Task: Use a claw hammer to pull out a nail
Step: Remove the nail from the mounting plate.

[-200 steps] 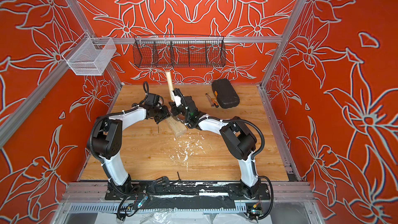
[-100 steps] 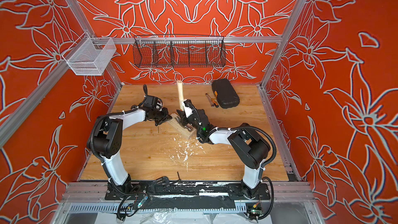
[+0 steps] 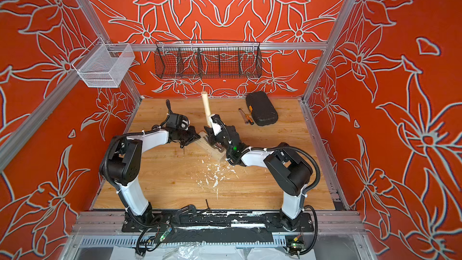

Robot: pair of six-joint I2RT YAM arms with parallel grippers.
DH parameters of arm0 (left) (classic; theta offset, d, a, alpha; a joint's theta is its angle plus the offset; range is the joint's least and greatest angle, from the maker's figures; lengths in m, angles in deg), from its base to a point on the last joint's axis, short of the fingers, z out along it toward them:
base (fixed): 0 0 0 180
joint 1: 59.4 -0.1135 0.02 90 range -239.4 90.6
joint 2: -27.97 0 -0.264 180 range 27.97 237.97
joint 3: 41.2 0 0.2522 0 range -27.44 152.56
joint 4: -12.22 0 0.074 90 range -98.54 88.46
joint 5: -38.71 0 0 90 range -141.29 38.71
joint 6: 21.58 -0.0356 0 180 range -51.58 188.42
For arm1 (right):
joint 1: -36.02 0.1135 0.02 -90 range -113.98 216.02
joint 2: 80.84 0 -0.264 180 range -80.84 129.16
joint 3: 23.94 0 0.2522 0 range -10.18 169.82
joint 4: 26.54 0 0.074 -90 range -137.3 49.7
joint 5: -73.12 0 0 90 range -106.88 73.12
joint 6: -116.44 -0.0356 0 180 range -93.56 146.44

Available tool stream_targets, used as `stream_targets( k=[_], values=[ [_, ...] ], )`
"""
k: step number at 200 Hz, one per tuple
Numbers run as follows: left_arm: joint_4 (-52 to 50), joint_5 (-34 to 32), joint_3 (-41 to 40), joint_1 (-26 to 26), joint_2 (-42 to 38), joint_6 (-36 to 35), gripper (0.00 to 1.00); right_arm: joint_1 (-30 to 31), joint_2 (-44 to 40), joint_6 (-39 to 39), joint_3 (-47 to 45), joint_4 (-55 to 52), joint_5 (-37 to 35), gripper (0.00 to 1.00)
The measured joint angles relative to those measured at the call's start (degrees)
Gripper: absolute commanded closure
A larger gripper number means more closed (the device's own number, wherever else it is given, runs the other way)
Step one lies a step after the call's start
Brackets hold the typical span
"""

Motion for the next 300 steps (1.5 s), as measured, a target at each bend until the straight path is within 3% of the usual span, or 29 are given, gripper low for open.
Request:
stream_targets(
  k=[29,53,156,230,259,300],
  values=[
    [0.3,-2.9,0.1,0.8,-0.1,-0.2,0.99,0.2,3.8,1.0,11.7,-13.9,0.7,1.0],
    [1.6,-4.5,-0.4,1.2,-0.4,-0.3,0.98,0.4,4.5,1.1,14.0,-17.6,0.9,1.0],
    [4.4,-6.1,-2.3,3.0,-0.9,1.9,0.99,6.6,4.5,7.6,14.0,-17.4,-3.1,1.0],
    [7.8,-5.4,-4.2,3.3,-2.1,2.3,0.98,5.2,1.8,4.7,10.1,-15.8,-3.7,1.0],
    [7.9,-4.4,-5.3,3.7,-3.0,1.8,0.97,4.0,0.8,1.2,5.4,-9.2,-3.6,1.0],
    [6.3,-3.2,-6.6,4.1,-4.9,0.7,0.89,4.4,0.4,-0.4,0.6,-0.5,-3.9,1.0]
  ],
)
